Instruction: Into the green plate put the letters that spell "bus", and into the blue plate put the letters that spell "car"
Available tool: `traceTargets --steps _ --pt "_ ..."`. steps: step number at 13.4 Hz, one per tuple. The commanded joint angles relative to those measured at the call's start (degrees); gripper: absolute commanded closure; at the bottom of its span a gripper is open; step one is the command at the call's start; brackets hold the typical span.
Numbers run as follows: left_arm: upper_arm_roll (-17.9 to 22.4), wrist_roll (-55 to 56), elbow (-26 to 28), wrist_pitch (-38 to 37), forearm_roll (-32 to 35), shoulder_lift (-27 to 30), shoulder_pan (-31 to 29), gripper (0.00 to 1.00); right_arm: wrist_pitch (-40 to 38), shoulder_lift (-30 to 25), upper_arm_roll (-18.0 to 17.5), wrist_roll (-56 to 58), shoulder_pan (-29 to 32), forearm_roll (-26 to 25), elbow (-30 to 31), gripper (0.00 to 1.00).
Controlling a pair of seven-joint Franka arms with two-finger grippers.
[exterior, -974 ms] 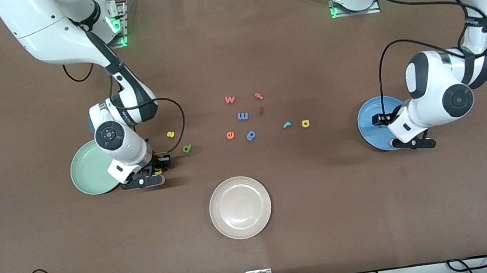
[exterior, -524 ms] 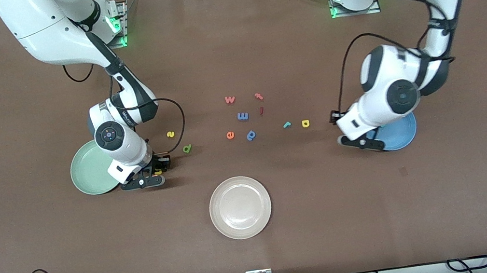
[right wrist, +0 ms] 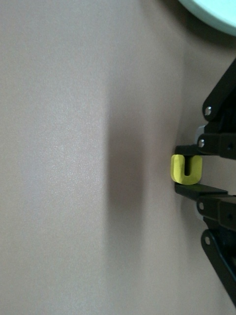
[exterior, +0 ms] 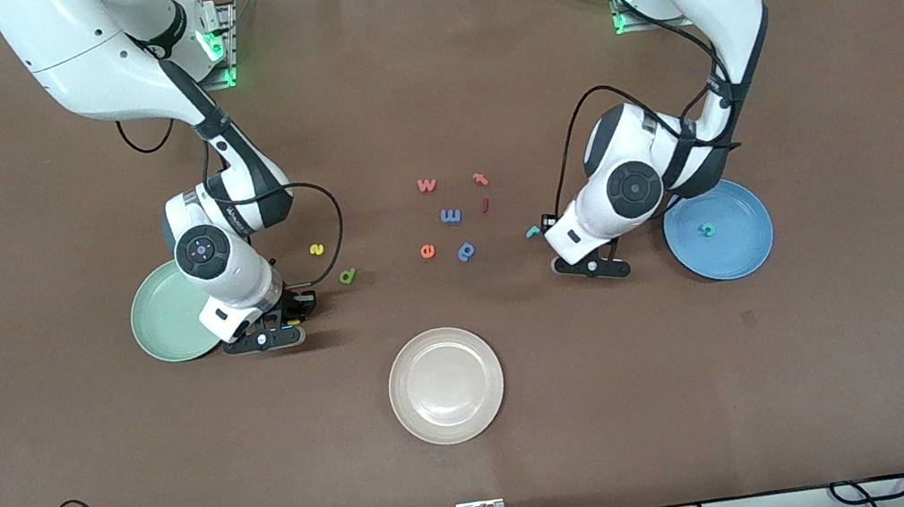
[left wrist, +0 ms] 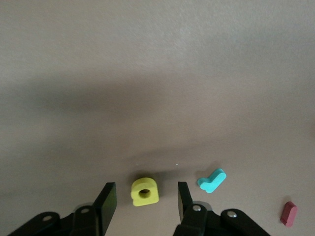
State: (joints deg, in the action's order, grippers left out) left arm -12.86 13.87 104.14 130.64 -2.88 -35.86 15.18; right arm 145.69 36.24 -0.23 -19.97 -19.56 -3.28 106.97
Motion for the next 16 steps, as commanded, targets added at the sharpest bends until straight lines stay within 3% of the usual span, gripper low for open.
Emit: traceTargets --steps 1,3,9,14,15,16 --pt "0.7 0.6 -0.1 0.1 0.6 -0.4 0.2 0.44 1.0 1.2 -0.1 0.1 0.4 -0.9 -0.7 0.83" --pt "0.7 0.6 0.1 0.0 1.9 -0.4 0.2 0.45 0.0 -1.4 -0.1 1.9 2.1 -1.3 0.0 0.83" --pt "0.6 1.7 1.1 0.2 3.0 -0.7 0.2 0.48 -18.4 -11.1 -0.3 16.4 11.5 -1.6 0.7 0.83" --pt "0.6 1.7 1.3 0.2 3.0 -1.1 0.4 0.54 -15.5 -10.8 -0.4 21.3 16.5 -1.6 6.2 0.81" --pt "0.6 1.7 1.3 0.2 3.0 -1.3 0.7 0.57 -13.6 -10.6 -0.4 21.3 16.6 -1.6 7.5 0.76" --pt "0.6 1.7 1.3 0.2 3.0 -1.5 0.7 0.60 -12.0 -10.0 -0.4 21.3 16.9 -1.6 8.3 0.51"
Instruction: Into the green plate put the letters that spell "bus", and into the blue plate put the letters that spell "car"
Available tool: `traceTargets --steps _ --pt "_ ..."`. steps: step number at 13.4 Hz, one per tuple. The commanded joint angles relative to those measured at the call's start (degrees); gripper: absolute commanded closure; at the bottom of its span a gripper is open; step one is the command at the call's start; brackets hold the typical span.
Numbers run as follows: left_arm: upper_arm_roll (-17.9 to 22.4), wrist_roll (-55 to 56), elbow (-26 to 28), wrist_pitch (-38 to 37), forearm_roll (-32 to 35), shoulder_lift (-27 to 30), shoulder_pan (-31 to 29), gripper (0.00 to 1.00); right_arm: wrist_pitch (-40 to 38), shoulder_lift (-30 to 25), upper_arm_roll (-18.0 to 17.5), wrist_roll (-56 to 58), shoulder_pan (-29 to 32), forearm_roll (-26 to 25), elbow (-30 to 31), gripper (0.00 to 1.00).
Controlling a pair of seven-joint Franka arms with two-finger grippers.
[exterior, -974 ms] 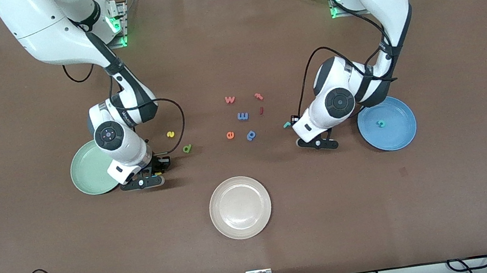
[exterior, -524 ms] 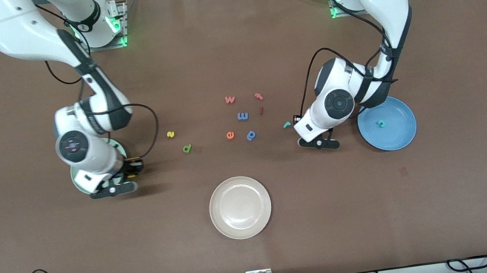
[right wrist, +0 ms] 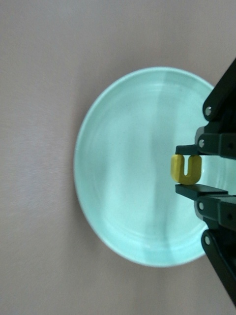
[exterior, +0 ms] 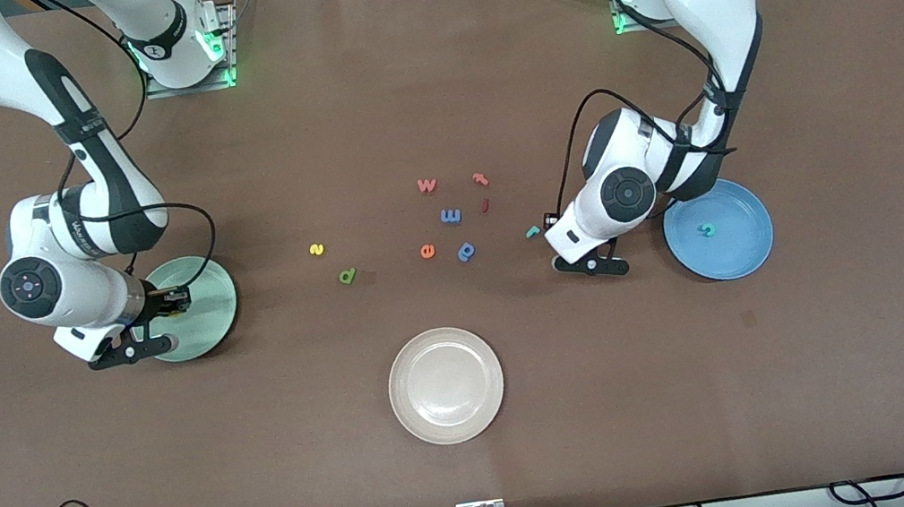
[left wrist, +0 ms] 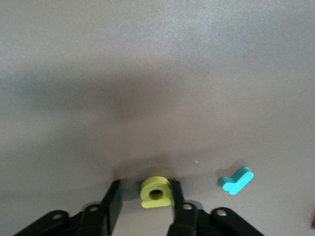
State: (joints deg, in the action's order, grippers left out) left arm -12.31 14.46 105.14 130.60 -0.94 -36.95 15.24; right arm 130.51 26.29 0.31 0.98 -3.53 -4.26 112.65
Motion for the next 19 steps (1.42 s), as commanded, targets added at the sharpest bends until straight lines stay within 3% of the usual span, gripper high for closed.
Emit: traceTargets --steps 1,3,6,8,11,13,15,19 --pt "0.1 1.1 0.3 0.3 1.0 -0.5 0.9 0.63 3.3 0.1 -0.9 0.3 0.9 -0.6 2.7 0.19" --pt "0.1 1.1 0.4 0.3 1.0 -0.7 1.7 0.71 2.7 -0.9 -1.2 0.1 0.5 -0.6 2.6 0.00" --pt "0.1 1.0 0.4 -0.3 1.0 -0.1 1.4 0.86 0.2 -3.9 -5.1 -2.3 0.3 0.1 2.7 0.00" --pt "0.2 0.5 0.1 -2.4 1.0 2.5 -1.0 0.89 -0.8 -4.9 -8.5 -9.0 -0.9 0.2 3.2 0.00" --pt "0.6 0.0 -0.8 -8.7 1.2 7.2 -6.4 0.90 -0.3 -4.9 -9.9 -14.9 -4.4 0.2 3.5 0.16" --pt "0.7 -0.1 -0.9 -8.8 5.6 7.7 -12.2 0.90 0.4 -4.3 -9.9 -21.1 -8.0 0.2 3.5 0.28" --pt "0.4 -0.2 -0.7 -8.9 9.9 7.5 -16.4 0.90 1.9 -3.3 -9.9 -25.3 -10.3 0.3 3.5 0.34" --pt "0.4 -6.0 0.2 -8.8 9.9 6.2 -22.5 0.88 5.3 -0.7 -9.9 -32.3 -14.0 0.3 3.5 0.41"
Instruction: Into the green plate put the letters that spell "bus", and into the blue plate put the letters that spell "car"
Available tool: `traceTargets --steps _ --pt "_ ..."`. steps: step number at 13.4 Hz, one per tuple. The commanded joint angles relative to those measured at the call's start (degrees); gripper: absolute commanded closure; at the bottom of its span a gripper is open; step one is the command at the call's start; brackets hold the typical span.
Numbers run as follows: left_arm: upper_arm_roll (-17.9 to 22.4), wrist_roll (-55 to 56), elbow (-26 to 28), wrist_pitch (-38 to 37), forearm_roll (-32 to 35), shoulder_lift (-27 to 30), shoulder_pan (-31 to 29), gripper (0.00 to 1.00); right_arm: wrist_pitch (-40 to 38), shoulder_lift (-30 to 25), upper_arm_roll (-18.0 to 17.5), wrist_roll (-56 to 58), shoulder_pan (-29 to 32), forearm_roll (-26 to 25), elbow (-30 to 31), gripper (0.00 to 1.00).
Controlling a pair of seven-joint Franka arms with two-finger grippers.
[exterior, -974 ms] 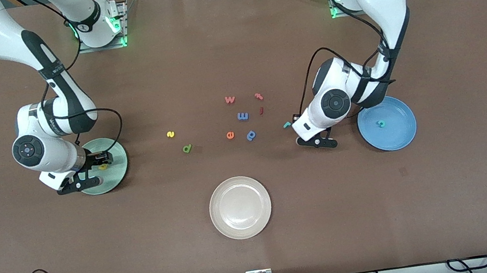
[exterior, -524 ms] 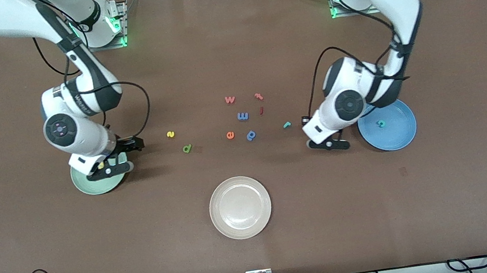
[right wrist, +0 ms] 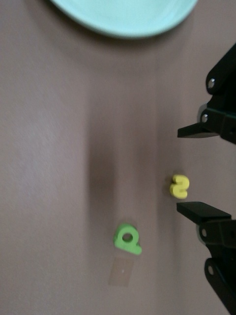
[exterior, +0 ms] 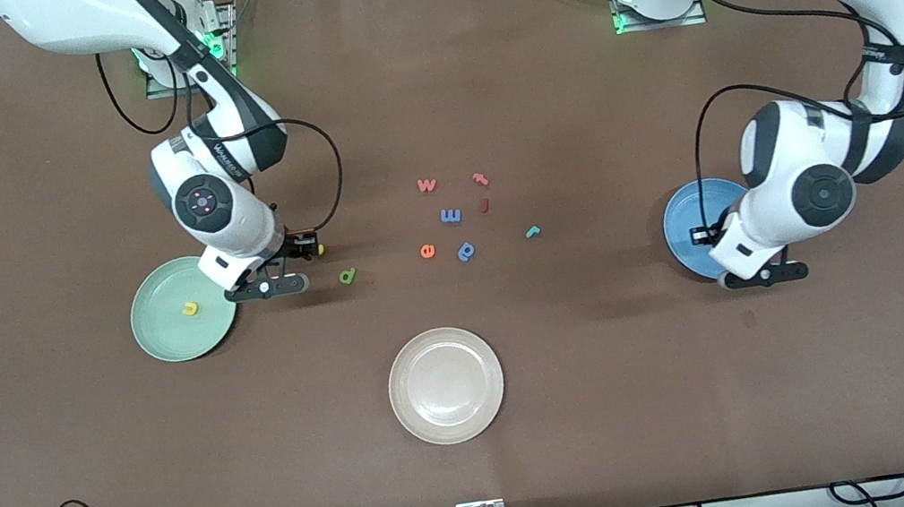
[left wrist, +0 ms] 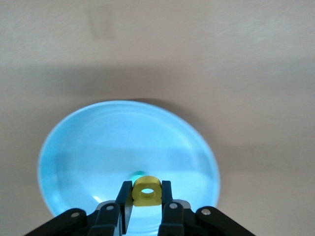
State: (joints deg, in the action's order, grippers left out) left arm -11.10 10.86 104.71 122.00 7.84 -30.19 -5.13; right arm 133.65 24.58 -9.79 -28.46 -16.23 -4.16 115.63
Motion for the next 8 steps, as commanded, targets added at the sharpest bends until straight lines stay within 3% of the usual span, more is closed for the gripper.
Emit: traceTargets --steps 1,5,6,7,8 --pt "-0.8 -4.1 0.7 0.0 1.1 -1.4 -3.1 0.88 2.7 1.5 0.2 -3.2 -1.3 0.2 0.5 0.43" --pt "-0.8 -6.0 0.7 0.3 1.1 -3.2 -5.5 0.84 4.6 3.5 0.2 -5.0 -1.6 0.2 0.6 0.46" --pt "-0.8 -6.0 0.6 0.3 1.0 -3.2 -5.5 0.73 4.9 3.9 0.2 -5.0 -1.7 0.2 0.7 0.46" --pt "-0.8 -5.8 0.3 0.3 1.0 -3.2 -5.5 0.44 5.7 3.9 0.2 -5.0 -2.0 0.2 1.5 0.47" --pt "-1.0 -5.6 0.1 0.2 0.8 -3.0 -5.5 0.25 6.4 4.0 0.2 -5.0 -2.0 0.2 2.1 0.47"
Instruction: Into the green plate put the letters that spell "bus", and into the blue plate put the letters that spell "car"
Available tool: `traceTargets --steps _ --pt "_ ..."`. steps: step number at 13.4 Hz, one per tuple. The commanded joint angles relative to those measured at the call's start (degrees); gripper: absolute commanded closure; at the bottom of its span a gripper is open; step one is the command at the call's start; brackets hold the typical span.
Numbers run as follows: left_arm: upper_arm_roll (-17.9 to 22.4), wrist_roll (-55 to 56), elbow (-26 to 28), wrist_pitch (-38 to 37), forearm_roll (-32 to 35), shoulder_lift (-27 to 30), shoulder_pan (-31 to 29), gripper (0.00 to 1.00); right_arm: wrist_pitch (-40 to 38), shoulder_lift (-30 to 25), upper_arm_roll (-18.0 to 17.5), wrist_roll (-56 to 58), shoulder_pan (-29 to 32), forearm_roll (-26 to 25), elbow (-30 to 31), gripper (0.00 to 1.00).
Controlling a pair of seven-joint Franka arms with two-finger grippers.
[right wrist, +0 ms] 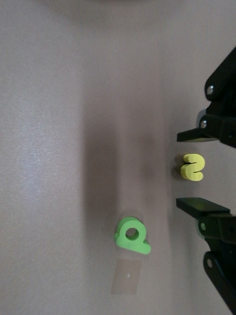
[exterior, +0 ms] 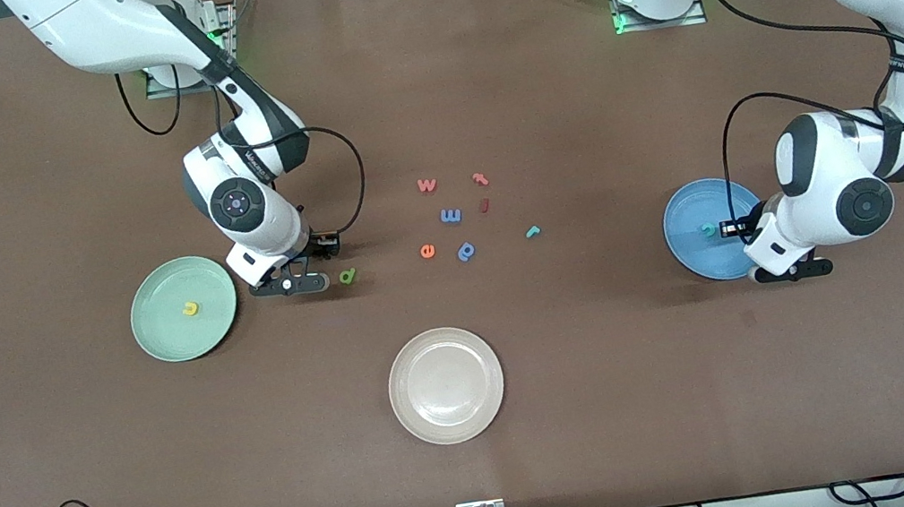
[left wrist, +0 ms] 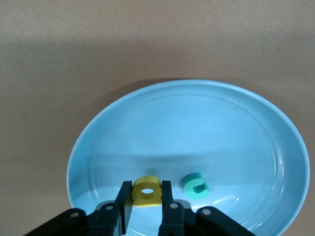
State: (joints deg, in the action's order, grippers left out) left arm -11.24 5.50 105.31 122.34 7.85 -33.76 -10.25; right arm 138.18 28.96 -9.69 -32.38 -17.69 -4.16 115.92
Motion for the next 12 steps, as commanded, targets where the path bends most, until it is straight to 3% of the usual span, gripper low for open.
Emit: traceTargets --steps 1,4,8,12 --pt "-1.1 -0.7 -0.9 -0.5 0.8 1.0 0.0 0.14 2.0 -0.4 0.1 -1.3 -0.6 0.2 2.0 0.47" --pt "-4.0 -2.5 -1.1 -0.9 0.9 3.1 0.1 0.13 1.8 -0.3 0.1 -1.9 -1.0 0.1 2.1 0.47" --pt "-13.0 3.8 -1.7 -1.3 -1.3 2.7 1.4 0.32 2.0 -0.3 0.1 -1.9 -1.1 0.0 3.3 0.47" --pt "-15.0 12.9 -3.9 -1.2 -1.3 0.5 10.8 0.34 2.0 -0.2 0.1 -1.8 -1.1 0.0 3.3 0.50"
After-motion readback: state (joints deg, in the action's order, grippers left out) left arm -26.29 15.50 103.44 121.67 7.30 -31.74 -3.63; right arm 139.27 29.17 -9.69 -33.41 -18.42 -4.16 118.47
